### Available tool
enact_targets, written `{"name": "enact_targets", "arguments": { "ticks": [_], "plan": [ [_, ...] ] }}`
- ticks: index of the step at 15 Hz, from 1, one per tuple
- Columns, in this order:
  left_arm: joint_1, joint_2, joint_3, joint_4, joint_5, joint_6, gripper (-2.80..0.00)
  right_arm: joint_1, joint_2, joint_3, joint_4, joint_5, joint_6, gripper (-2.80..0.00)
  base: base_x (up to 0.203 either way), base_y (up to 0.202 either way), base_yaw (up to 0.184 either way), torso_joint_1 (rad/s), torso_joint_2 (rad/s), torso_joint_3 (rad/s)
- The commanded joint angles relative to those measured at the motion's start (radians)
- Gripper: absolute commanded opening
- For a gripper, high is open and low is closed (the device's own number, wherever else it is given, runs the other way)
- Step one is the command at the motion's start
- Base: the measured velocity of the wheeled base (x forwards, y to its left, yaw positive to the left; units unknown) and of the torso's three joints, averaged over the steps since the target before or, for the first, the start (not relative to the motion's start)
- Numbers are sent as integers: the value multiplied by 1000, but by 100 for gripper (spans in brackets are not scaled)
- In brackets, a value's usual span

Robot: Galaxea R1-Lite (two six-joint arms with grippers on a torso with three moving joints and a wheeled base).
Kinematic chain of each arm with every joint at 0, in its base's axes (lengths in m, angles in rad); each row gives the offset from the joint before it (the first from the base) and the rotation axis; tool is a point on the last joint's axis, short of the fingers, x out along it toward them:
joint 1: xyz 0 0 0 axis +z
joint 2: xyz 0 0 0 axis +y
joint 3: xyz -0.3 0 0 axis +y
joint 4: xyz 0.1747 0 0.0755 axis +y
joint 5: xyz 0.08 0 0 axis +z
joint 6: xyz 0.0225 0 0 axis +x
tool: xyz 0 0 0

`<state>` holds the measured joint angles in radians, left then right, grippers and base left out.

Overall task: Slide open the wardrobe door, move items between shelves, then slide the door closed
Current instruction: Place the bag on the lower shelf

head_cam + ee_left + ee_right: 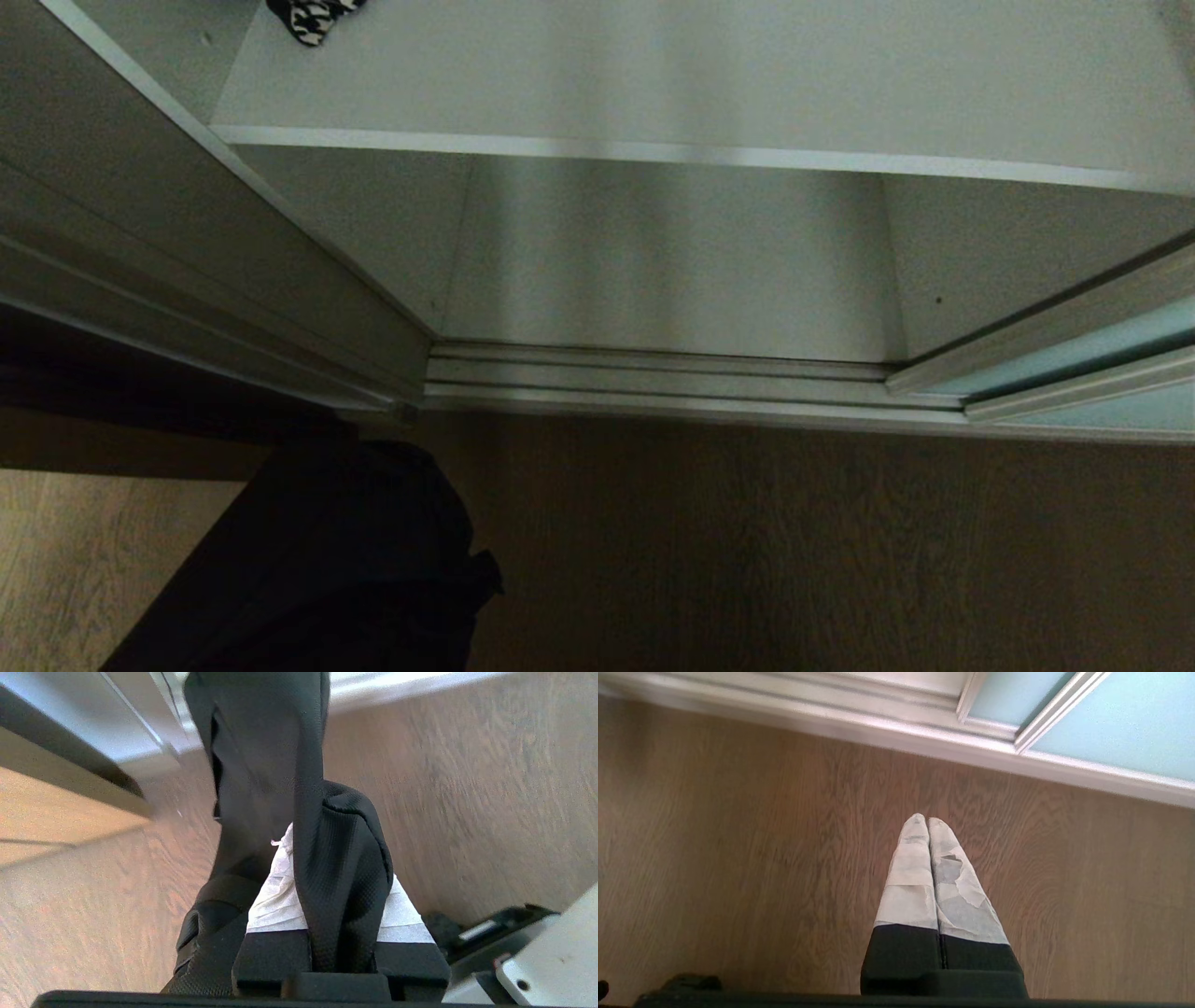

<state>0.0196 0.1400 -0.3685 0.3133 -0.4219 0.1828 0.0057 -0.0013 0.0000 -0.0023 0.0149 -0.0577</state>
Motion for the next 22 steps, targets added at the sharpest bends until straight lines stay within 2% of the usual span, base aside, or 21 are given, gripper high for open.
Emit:
{"name": "enact_targets", "arguments": {
  "ticks": [1, 5, 6, 8, 9, 10, 13, 18, 22],
  "plan": [
    [0, 4, 3, 26, -12, 2, -280, 0, -2, 0, -1, 0, -1, -280, 0, 0, 0, -1, 7, -203],
    [0, 3, 6, 152, -25, 5, -280, 0, -2, 0, -1, 0, -1, -280, 0, 0, 0, 4, 4, -129],
    [0, 4, 5, 177, -29, 28, -280, 0, -2, 0, -1, 0, -1, -280, 0, 0, 0, 2, 2, -32],
    [0, 4, 5, 178, -29, 29, -280, 0, -2, 0, -1, 0, -1, -280, 0, 0, 0, 0, 0, 0],
    [0, 5, 9, 192, -28, 61, -280, 0, -2, 1, -1, 0, -1, -280, 0, 0, 0, 0, 0, 0],
    [0, 6, 18, 231, -27, 136, -280, 0, -2, 0, -1, 0, -1, -280, 0, 0, 0, 0, 0, 0],
    [3, 51, 22, 288, -39, 171, -280, 0, -2, 0, -1, 0, -1, -280, 0, 0, 0, 0, 0, 0],
    [41, 319, 3, 331, -253, 192, -280, 0, -2, 0, -1, 0, -1, -280, 0, 0, 0, 0, 0, 0],
    [63, 431, 2, 333, -302, 233, -280, 0, -2, 1, -1, 0, -1, -280, 0, 0, 0, 0, 0, 0]
  ]
}}
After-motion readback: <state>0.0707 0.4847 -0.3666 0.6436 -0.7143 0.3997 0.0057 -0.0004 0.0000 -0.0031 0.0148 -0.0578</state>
